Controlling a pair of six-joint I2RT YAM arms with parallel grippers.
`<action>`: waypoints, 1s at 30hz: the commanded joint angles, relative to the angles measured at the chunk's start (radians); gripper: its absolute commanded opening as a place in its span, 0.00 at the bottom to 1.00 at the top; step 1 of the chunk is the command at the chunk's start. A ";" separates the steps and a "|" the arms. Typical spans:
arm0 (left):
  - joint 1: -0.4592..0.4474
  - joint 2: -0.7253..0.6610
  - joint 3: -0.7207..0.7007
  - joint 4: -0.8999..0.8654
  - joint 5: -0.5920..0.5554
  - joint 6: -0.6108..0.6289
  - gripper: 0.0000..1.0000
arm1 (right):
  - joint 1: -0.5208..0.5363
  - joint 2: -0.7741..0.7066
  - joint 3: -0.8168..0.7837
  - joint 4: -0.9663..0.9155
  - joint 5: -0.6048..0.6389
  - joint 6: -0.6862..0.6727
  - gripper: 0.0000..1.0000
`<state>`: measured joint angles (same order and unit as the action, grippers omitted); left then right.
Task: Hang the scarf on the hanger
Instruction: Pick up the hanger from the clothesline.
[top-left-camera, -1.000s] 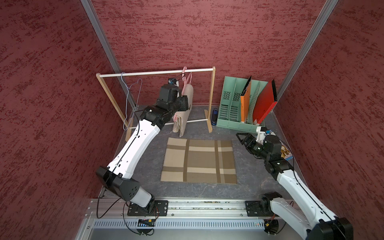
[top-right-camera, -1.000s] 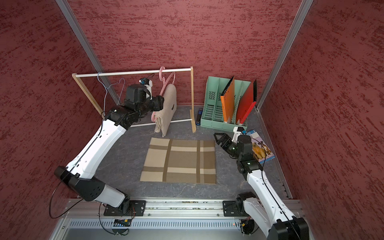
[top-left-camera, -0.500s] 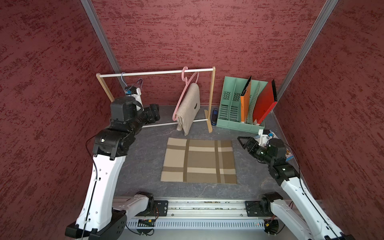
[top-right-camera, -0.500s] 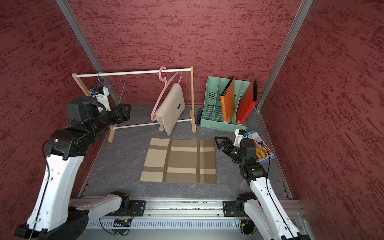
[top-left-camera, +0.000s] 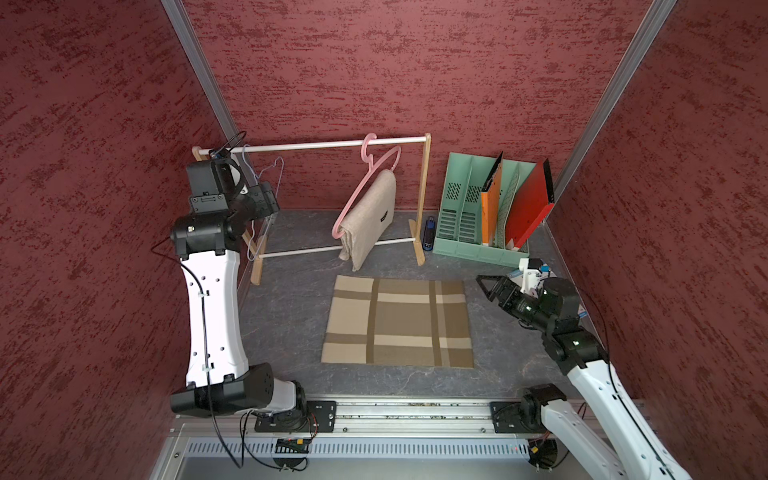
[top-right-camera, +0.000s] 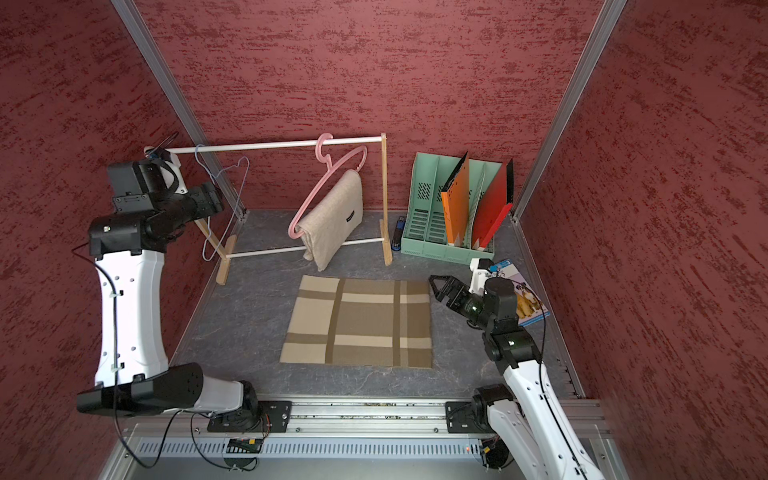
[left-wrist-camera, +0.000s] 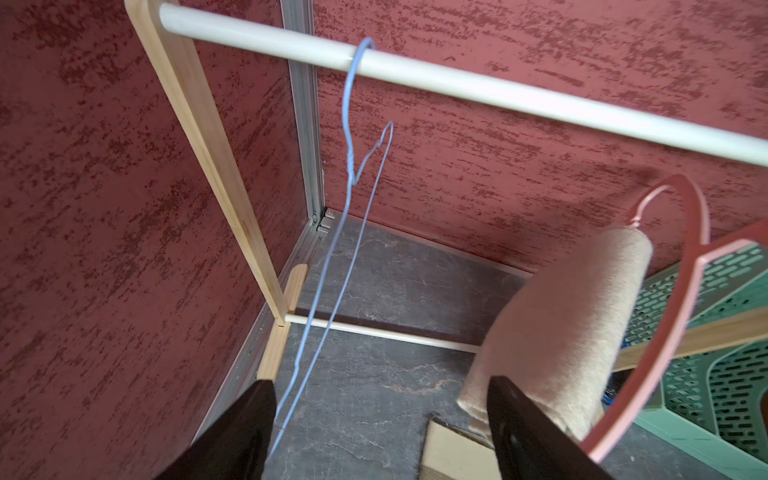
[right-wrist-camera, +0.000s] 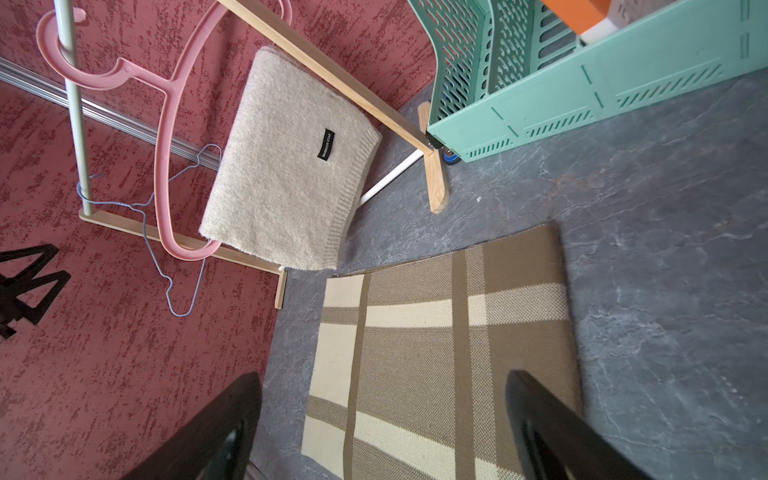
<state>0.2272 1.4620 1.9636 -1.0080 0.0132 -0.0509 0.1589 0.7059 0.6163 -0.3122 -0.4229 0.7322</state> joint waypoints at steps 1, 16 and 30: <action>0.031 0.048 -0.011 0.076 0.044 0.048 0.83 | -0.011 0.009 0.040 -0.016 -0.002 -0.034 0.97; 0.160 0.302 0.040 0.146 0.249 0.100 0.62 | -0.010 0.096 0.038 0.044 -0.015 -0.046 0.97; 0.161 0.287 -0.019 0.229 0.310 0.103 0.04 | -0.012 0.131 0.023 0.085 -0.011 -0.028 0.98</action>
<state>0.3843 1.7836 1.9656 -0.8169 0.2909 0.0429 0.1585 0.8379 0.6422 -0.2695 -0.4248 0.6998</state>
